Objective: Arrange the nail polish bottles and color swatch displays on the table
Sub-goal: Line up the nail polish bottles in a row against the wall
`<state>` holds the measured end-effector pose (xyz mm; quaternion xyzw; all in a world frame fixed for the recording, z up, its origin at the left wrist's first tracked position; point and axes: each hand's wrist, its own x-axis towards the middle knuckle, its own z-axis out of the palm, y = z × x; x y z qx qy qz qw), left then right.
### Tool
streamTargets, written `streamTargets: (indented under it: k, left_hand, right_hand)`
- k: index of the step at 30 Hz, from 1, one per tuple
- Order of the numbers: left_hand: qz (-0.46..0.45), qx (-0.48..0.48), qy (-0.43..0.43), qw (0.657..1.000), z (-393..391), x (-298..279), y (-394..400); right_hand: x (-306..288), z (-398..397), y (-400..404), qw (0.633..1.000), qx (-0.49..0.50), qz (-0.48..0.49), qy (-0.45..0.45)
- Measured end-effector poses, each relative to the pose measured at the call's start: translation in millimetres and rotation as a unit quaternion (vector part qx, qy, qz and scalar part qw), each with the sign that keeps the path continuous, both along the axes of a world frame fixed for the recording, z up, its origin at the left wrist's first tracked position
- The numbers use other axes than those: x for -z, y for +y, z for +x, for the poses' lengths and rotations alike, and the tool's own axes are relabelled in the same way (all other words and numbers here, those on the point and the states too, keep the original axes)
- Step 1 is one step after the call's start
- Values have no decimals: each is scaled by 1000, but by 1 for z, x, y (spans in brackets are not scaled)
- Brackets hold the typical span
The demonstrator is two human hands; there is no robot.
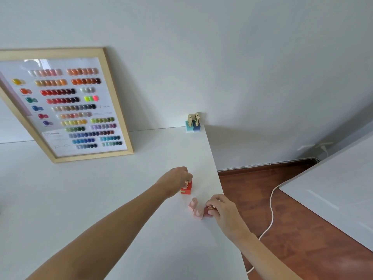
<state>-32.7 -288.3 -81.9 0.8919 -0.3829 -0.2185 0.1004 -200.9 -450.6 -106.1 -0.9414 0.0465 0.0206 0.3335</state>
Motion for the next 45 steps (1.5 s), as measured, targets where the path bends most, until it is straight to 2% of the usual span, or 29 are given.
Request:
streamTargets:
  k: [8, 19, 28, 41, 45]
  left_hand:
    - [-30, -32, -5, 999, 30, -5, 13]
    - [-54, -107, -39, 992, 121, -19, 18]
    - [-71, -148, -22, 986, 192, -11, 4]
    - [-86, -171, -32, 981, 224, 11, -20]
    - [-125, -181, -26, 975, 220, 17, -26]
  right_hand:
    - [-15, 53, -20, 1000, 5, -2, -16]
    - [-40, 195, -25, 998, -40, -13, -51]
    - [-34, 298, -18, 998, -41, -9, -37]
    - [-11, 346, -16, 996, -36, -67, -44]
    - [-10, 347, -14, 995, -57, -70, -46]
